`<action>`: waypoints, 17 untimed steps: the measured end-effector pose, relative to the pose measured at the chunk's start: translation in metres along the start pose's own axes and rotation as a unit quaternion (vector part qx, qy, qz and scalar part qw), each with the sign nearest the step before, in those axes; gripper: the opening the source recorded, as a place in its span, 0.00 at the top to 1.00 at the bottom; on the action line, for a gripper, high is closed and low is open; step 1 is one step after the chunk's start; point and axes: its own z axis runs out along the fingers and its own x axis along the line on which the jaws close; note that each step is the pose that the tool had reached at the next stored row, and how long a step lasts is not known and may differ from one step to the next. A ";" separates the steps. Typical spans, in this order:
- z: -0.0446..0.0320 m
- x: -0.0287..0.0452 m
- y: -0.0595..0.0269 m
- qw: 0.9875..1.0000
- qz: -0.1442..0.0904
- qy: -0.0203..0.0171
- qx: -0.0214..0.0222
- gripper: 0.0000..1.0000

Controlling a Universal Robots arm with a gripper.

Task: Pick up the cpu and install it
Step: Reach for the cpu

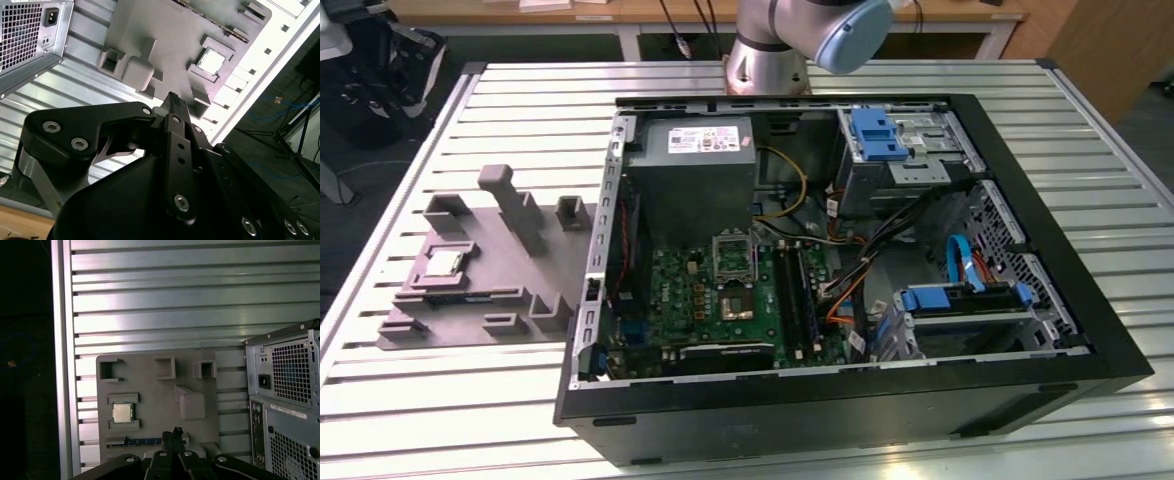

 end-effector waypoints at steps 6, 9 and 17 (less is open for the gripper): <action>-0.0002 0.0099 -0.0008 1.000 0.000 0.000 0.000 0.89; -0.0004 0.0175 -0.0013 1.000 0.000 0.000 0.000 0.89; 0.0000 0.0332 -0.0022 1.000 0.000 0.000 0.000 0.89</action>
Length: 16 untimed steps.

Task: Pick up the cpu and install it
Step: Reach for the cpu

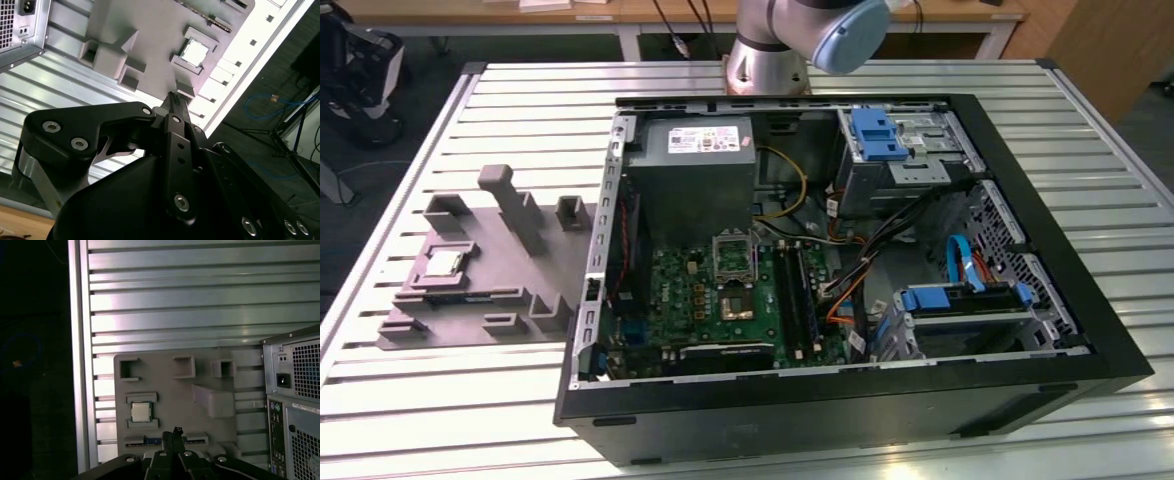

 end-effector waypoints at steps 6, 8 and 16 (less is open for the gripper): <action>0.0011 0.0070 -0.0006 1.000 -0.012 0.001 0.000 0.89; 0.0014 0.0076 -0.0005 1.000 -0.022 0.001 0.000 0.89; 0.0019 0.0194 0.0009 1.000 -0.026 0.001 -0.001 0.89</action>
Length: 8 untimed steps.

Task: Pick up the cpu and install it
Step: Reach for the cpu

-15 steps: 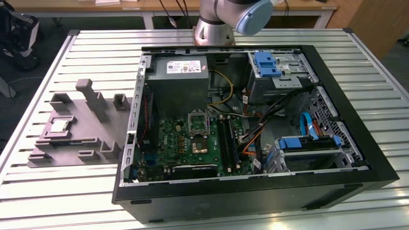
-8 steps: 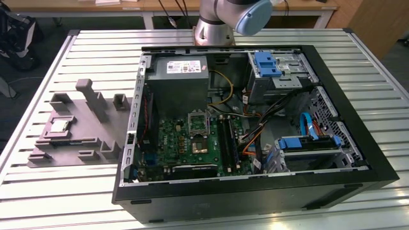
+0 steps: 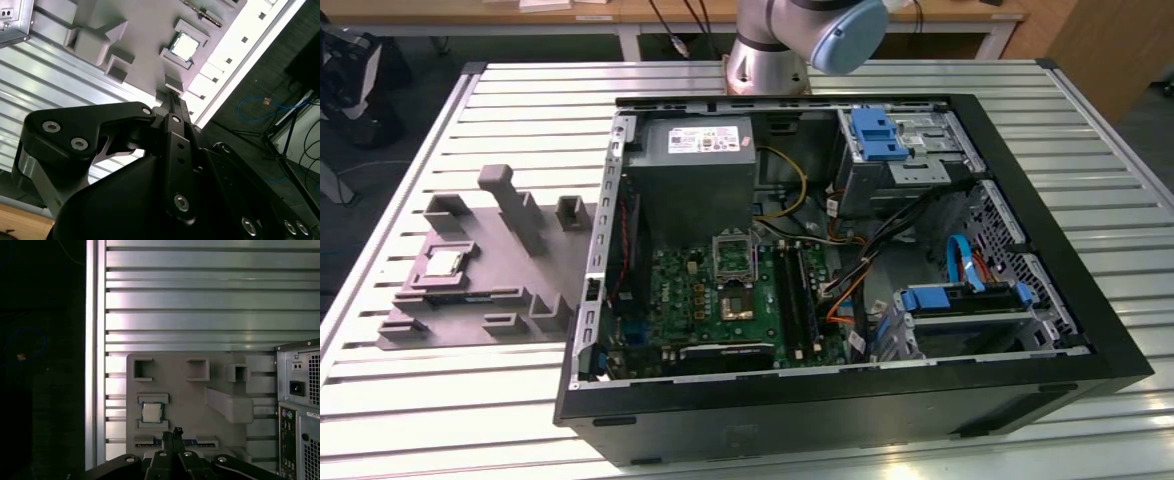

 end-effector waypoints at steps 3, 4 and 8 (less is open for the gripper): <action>0.0001 0.0024 0.0000 1.000 0.000 0.000 0.000 0.89; 0.0001 0.0029 0.0000 1.000 0.000 0.000 0.000 0.89; 0.0001 0.0035 0.0000 1.000 0.000 0.000 0.000 0.89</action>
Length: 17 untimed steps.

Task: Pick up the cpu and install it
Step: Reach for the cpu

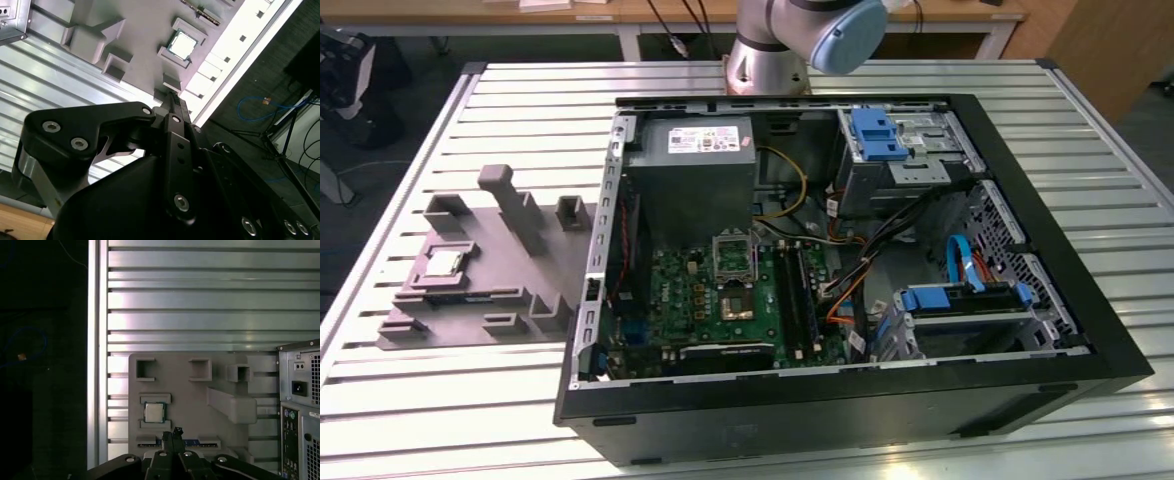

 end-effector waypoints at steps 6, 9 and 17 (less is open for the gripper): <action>0.0000 0.0001 0.0000 1.000 0.000 0.000 0.000 0.89; 0.0000 0.0001 0.0000 1.000 0.000 0.000 0.000 0.89; -0.0001 0.0095 0.0002 1.000 0.000 0.000 0.000 0.89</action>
